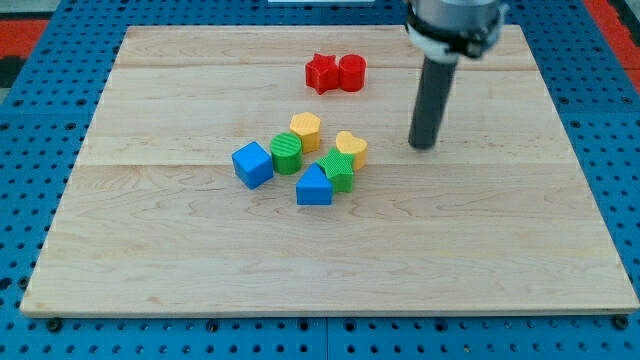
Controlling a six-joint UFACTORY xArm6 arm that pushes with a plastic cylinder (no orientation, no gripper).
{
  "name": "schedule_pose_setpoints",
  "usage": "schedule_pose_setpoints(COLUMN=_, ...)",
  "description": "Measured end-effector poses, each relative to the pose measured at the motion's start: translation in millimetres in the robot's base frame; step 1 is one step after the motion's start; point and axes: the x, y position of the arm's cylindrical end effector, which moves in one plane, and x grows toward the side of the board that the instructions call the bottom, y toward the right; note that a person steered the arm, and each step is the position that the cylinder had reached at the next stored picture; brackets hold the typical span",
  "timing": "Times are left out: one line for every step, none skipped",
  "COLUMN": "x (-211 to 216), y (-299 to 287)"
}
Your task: Move the green blocks to the center left of the board
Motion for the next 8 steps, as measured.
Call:
schedule_pose_setpoints(x=34, y=-64)
schedule_pose_setpoints(x=28, y=-116)
schedule_pose_setpoints(x=21, y=-169)
schedule_pose_setpoints(x=29, y=-146)
schedule_pose_setpoints(x=12, y=-146)
schedule_pose_setpoints(x=-11, y=-155)
schedule_pose_setpoints(x=-26, y=-164)
schedule_pose_setpoints(x=-29, y=-166)
